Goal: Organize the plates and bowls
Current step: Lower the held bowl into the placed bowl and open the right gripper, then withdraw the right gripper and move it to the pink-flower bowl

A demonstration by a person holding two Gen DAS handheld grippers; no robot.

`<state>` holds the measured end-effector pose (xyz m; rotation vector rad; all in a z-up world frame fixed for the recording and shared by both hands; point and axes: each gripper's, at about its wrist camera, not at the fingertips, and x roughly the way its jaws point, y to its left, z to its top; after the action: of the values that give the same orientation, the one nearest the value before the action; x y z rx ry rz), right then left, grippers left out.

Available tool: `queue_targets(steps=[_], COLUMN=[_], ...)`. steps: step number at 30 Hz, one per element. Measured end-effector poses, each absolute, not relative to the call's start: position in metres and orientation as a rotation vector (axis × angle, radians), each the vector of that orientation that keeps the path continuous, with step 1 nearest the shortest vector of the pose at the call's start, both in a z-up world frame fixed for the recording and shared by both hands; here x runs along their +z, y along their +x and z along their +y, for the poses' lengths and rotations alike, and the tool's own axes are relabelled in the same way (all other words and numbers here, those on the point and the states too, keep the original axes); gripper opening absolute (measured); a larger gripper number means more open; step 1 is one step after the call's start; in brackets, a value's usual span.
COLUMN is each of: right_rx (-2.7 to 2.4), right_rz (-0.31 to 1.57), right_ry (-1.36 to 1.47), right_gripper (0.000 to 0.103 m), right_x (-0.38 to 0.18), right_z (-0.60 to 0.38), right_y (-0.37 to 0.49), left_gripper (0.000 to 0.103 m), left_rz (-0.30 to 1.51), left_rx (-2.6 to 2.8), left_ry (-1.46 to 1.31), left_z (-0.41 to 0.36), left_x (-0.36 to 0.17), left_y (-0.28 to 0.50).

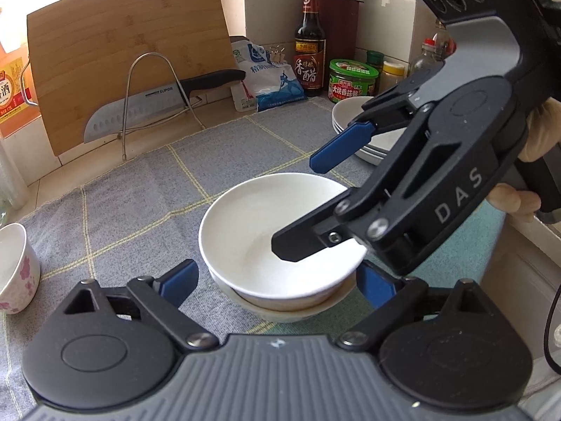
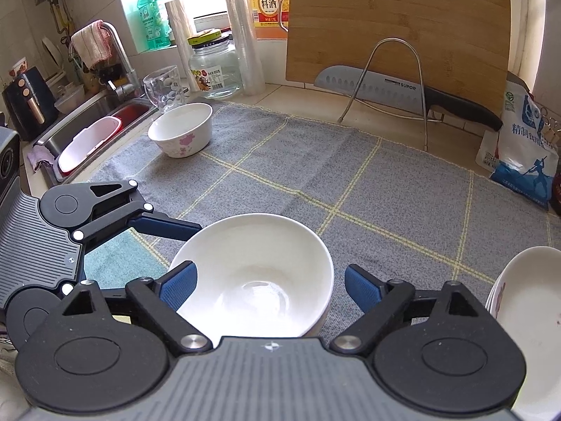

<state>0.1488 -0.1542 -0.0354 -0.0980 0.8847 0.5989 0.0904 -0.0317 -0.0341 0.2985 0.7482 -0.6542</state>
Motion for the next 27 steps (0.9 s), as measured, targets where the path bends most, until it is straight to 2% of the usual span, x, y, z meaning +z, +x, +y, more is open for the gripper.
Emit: queue_targets(steps=[12,27], right_rx=[0.494,0.476], right_rz=[0.848,0.762], right_ry=[-0.105,-0.193], right_gripper=[0.102,0.103], right_x=[-0.050,-0.016], right_z=[-0.154,-0.097], right_y=[0.128,0.135], left_gripper=[0.097,0.097], left_rz=[0.767,0.766], left_rx=[-0.647,-0.412], left_ry=[0.276,0.192], left_z=[-0.006,0.084], left_x=[-0.032,-0.042], left_y=[0.077,0.096])
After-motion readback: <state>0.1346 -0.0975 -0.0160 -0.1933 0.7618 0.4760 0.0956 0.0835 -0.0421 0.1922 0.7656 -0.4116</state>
